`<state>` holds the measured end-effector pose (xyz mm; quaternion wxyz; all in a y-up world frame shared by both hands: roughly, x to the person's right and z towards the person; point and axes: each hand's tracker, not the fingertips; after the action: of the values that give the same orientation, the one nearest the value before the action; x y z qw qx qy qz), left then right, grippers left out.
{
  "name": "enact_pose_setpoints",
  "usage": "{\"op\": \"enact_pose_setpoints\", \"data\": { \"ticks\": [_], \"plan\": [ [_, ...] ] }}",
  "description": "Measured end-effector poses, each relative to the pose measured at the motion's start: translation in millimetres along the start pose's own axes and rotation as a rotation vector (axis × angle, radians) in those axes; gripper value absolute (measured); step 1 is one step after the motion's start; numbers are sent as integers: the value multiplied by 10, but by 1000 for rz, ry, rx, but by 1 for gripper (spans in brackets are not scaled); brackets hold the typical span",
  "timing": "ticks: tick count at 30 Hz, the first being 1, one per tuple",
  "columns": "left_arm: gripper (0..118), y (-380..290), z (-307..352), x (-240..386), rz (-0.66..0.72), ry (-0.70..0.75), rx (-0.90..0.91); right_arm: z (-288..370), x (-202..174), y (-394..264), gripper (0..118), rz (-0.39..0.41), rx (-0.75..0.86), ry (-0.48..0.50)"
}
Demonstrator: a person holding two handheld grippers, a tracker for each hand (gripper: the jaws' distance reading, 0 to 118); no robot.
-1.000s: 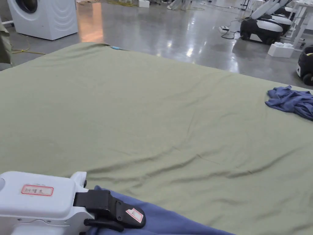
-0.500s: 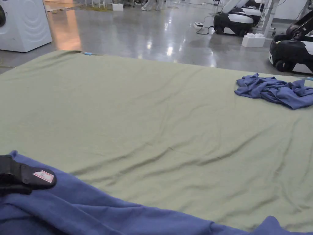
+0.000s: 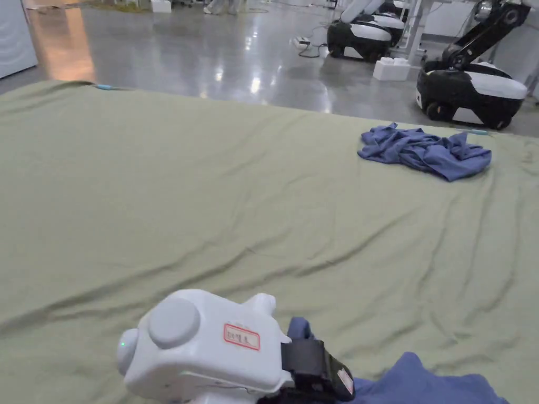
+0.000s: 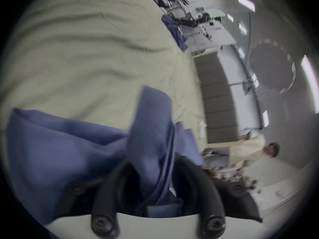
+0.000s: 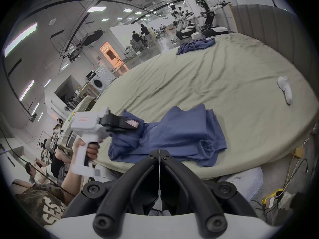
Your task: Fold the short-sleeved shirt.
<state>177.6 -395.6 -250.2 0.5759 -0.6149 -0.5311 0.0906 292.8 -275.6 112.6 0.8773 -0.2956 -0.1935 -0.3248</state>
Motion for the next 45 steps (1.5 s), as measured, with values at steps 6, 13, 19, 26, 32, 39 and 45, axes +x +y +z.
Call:
{"op": "enact_pose_setpoints", "data": {
  "ticks": [6,13,19,26,32,39,45],
  "plan": [
    [91,-87,245,225,-31,-264,-24,-18,127,-99,3,-91,29,18],
    [41,-68,994,-270,182,-236,128,-111,157,-159,3,-97,6,31],
    [18,-361,525,-262,211,-227,-52,-159,194,-223,3,-131,-14,37],
    [18,-337,-389,24,127,-234,-233,-68,177,-255,3,-146,0,25],
    [16,-245,-659,98,175,-365,-215,-18,117,-265,3,-148,7,54],
    [15,-374,843,-236,69,-400,58,-40,36,-167,3,-101,13,73],
    [107,-542,1722,-957,109,-83,378,-197,-47,-120,3,-56,-37,85]
  ]
}}
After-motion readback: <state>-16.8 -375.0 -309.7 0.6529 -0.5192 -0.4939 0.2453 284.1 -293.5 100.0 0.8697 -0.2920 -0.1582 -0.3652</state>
